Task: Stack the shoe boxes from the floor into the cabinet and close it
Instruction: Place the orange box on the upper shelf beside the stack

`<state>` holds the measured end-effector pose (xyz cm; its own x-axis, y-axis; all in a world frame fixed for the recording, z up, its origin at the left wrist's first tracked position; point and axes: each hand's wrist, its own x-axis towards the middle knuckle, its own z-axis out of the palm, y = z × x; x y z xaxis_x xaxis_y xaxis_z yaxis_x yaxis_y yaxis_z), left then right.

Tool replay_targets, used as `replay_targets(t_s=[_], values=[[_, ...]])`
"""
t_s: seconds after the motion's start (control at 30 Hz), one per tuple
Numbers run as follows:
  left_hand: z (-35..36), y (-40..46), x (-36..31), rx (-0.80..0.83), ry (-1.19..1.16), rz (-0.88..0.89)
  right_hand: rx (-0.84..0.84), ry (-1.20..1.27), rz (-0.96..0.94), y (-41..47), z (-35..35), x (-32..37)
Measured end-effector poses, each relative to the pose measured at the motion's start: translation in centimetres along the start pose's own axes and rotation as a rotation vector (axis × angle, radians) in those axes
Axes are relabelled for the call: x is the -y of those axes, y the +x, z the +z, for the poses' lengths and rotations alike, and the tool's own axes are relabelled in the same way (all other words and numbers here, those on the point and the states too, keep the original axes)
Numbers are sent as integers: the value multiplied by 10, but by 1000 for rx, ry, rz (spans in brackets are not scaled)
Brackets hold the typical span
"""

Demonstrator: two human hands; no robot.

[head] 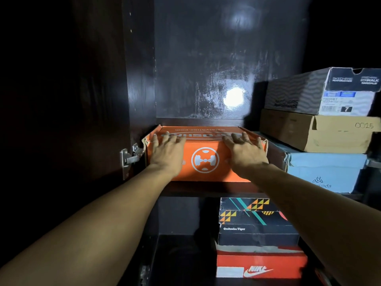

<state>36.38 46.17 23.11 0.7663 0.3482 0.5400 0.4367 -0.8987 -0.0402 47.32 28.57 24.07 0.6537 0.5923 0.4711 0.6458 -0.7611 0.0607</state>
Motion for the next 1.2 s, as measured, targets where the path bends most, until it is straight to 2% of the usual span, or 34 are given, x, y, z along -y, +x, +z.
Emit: replay_targets(t_s=[0.13, 0.3, 0.37, 0.47, 0.63, 0.97, 1.1, 1.2], values=[[-4, -13, -18, -50, 57, 52, -10, 7, -7, -20, -11, -10], [-12, -33, -63, -38, -51, 282, 17, 81, 1, -68, -39, -40], [-17, -44, -91, 34, -172, 358, 55, 83, 16, -95, -49, -57], [-26, -67, -136, 236, -353, 427, 131, 78, 96, -142, -61, -87], [-40, -122, -220, 607, -330, 576, 255, 116, 218, -237, -85, -140], [-52, -268, -392, 885, -347, 916, 574, 144, 493, -464, -116, -243], [-50, -328, -455, 957, -385, 1004, 599, 142, 655, -553, -120, -281], [-38, -377, -496, 1065, -457, 999, 605, 150, 787, -615, -113, -302]])
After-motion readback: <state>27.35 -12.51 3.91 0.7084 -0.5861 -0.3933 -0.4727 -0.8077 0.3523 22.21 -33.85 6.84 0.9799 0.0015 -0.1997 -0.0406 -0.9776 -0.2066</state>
